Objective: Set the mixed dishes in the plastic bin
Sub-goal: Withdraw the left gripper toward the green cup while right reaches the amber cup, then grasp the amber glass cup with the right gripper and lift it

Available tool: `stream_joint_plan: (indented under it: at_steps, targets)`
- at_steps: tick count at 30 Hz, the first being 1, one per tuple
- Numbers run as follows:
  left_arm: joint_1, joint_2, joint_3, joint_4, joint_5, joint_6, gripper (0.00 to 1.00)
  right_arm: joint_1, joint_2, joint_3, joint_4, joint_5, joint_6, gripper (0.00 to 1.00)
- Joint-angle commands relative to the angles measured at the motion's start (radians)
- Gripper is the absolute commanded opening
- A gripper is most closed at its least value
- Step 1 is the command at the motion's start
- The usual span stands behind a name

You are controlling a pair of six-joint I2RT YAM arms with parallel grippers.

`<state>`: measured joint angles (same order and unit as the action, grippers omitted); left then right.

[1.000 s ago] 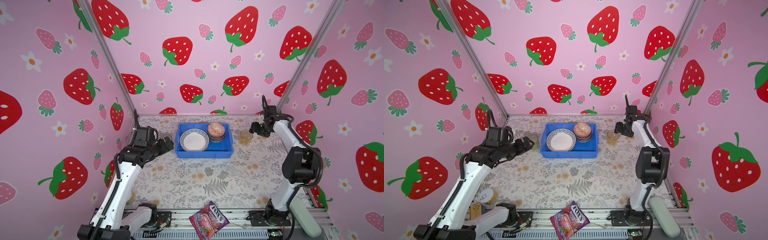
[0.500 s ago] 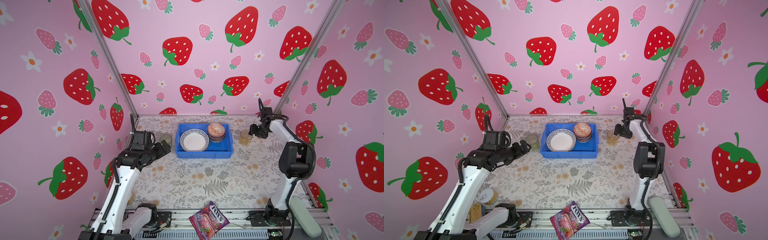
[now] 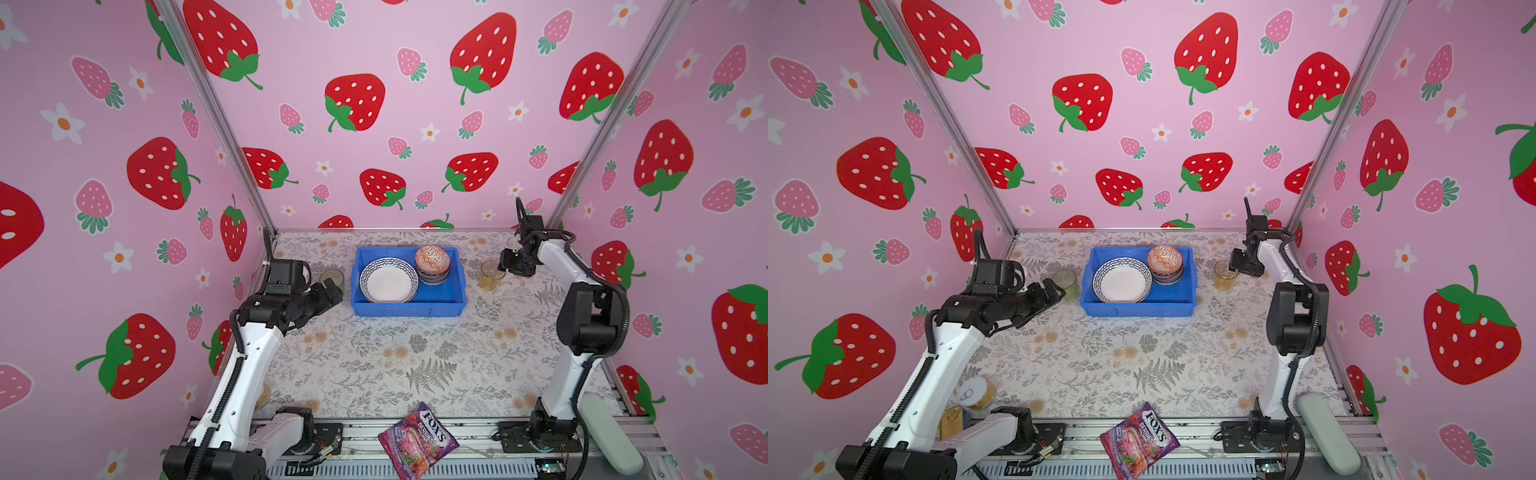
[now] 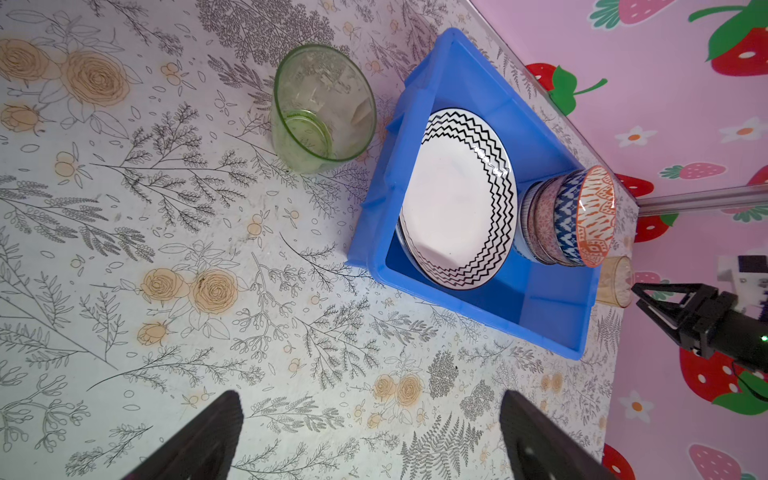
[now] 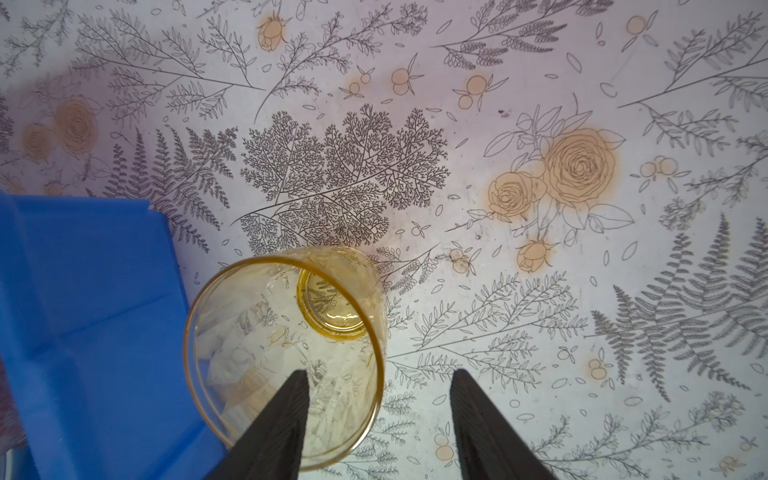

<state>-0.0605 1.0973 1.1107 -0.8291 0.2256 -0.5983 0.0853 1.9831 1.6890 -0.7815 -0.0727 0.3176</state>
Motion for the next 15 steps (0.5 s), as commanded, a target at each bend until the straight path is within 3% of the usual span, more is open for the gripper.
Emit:
stream_joint_plan:
  at_steps: [1, 9, 15]
  targets:
    - [0.009, 0.015, -0.017, 0.026, 0.030, 0.006, 0.99, 0.007, 0.008, -0.021, -0.003, 0.014, -0.006, 0.55]
    - [0.018, 0.044, 0.001, 0.030, 0.045, 0.028, 0.99, 0.026, 0.036, -0.024, 0.011, -0.001, 0.008, 0.52]
    - [0.031, 0.037, -0.023, 0.039, 0.052, 0.024, 0.99, 0.031, 0.070, 0.000, 0.004, 0.001, 0.006, 0.43]
